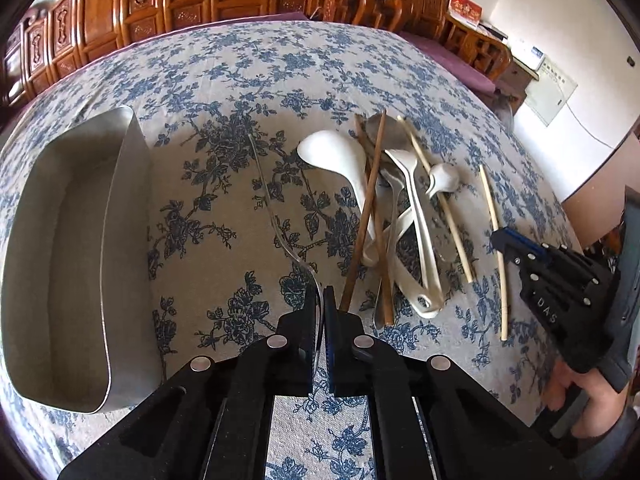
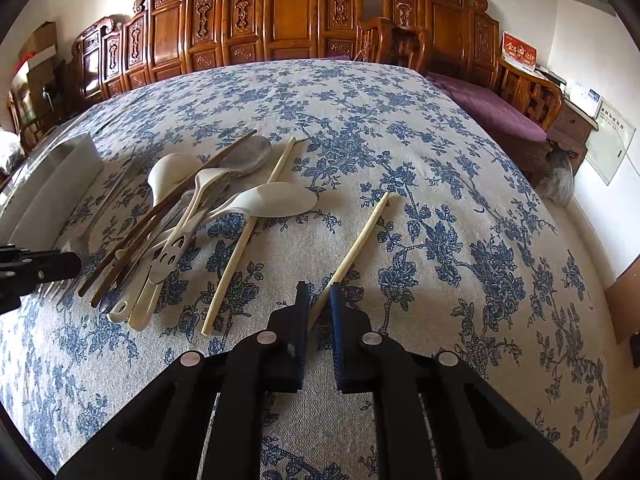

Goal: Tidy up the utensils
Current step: 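Close the left gripper on the metal fork while the right gripper grasps the light wooden chopstick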

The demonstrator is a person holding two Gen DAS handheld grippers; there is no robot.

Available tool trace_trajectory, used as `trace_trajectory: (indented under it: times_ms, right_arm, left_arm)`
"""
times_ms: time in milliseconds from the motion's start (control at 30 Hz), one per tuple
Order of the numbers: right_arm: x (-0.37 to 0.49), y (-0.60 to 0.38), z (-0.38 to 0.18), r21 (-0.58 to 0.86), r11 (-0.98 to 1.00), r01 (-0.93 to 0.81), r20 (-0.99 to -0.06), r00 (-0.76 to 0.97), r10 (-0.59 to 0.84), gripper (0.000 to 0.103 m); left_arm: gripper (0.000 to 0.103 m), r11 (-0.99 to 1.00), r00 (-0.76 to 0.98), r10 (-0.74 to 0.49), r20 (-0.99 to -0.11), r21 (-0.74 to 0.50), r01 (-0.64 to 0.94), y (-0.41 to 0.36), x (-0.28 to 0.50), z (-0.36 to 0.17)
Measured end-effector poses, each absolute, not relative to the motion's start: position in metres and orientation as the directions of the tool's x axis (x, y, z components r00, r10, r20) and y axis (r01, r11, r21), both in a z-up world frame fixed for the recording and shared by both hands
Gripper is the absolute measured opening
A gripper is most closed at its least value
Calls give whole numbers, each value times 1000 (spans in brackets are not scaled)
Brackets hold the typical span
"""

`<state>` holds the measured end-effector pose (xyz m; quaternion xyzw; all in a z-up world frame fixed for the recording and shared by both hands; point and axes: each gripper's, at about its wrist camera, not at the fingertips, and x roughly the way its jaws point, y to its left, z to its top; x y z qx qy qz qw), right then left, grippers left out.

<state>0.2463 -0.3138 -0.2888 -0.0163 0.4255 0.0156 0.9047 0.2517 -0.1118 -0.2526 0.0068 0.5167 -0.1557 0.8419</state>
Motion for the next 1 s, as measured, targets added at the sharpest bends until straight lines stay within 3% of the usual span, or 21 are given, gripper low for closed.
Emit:
trace_trajectory:
  times_ms: [200, 1000]
  right_arm:
    - [245, -313, -287, 4, 998, -58, -770, 636, 40, 6]
    - [230, -246, -219, -34, 983, -181, -696, 710, 107, 5]
  left_arm:
    - [3, 949, 435, -245, -867, -121, 292, -113, 245, -246]
    - [3, 949, 562, -242, -791, -73, 305, -47, 223, -167]
